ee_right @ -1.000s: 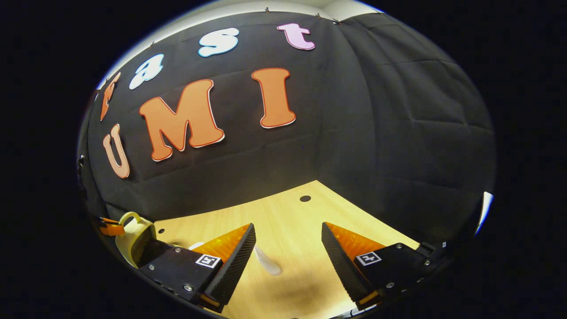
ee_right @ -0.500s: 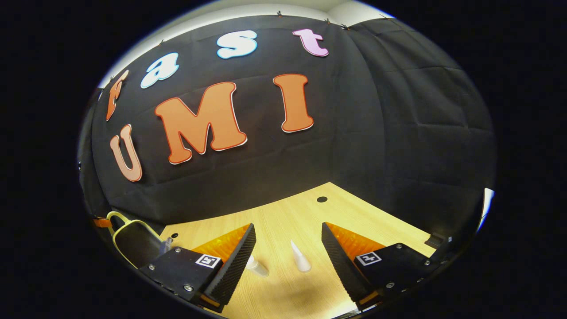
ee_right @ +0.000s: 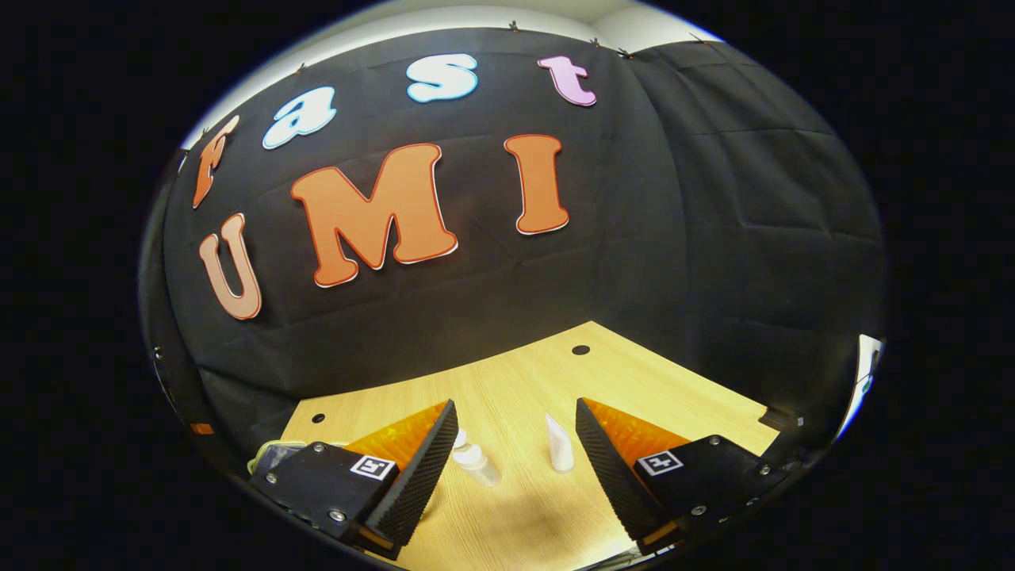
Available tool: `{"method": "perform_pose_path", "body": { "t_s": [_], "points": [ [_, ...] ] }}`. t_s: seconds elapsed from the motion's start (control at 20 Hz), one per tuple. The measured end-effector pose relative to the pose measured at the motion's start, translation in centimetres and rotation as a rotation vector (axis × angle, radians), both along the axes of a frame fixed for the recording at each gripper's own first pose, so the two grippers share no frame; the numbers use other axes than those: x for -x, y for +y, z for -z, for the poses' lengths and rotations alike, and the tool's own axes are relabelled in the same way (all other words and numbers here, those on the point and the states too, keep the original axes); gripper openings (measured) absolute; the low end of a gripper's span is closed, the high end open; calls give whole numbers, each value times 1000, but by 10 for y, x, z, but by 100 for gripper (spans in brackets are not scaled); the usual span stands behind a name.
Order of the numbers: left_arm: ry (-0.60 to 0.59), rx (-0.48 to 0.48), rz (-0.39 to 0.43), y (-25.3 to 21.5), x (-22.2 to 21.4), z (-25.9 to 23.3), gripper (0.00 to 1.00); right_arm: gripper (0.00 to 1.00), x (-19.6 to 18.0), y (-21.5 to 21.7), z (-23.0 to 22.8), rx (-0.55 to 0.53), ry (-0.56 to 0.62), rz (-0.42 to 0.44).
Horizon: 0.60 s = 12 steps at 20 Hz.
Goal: First open the suitcase, pack the skin care products into it, and then close the suitcase.
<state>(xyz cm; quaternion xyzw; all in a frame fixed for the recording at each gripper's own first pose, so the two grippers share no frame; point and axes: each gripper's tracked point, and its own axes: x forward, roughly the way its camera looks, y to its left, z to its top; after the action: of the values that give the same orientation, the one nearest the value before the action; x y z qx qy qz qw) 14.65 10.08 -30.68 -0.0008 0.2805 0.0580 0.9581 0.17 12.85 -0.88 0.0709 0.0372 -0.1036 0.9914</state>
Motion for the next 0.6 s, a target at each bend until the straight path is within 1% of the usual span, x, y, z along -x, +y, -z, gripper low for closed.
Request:
{"method": "perform_pose_path", "body": {
  "t_s": [0.05, 0.15, 0.2, 0.25, 0.3, 0.5, 0.55, 0.6],
  "points": [
    [12, 1, -8, 3, 5, 6, 11, 95, 2, 2, 0, -9, -1, 5],
    [15, 8, 16, 3, 8, 13, 11, 95, 5, 2, 3, -19, -2, 21],
    [11, 5, 29, -3, 14, 11, 11, 100, 6, 0, 5, -14, 0, 29],
    [0, -3, 47, -12, 16, 6, 11, 95, 7, -2, 6, -9, 2, 34],
    [-18, -17, 65, -25, 15, 0, 19, 95, 8, -5, 8, -6, 6, 37],
    [-100, -58, 154, -101, 7, -24, 83, 95, 4, -22, 18, 5, 23, 42],
    [-133, -61, 179, -126, 6, -35, 83, 95, 0, -27, 19, 12, 25, 37],
    [-167, -65, 196, -153, 3, -45, 91, 95, -4, -31, 20, 23, 29, 26]
  ]
}}
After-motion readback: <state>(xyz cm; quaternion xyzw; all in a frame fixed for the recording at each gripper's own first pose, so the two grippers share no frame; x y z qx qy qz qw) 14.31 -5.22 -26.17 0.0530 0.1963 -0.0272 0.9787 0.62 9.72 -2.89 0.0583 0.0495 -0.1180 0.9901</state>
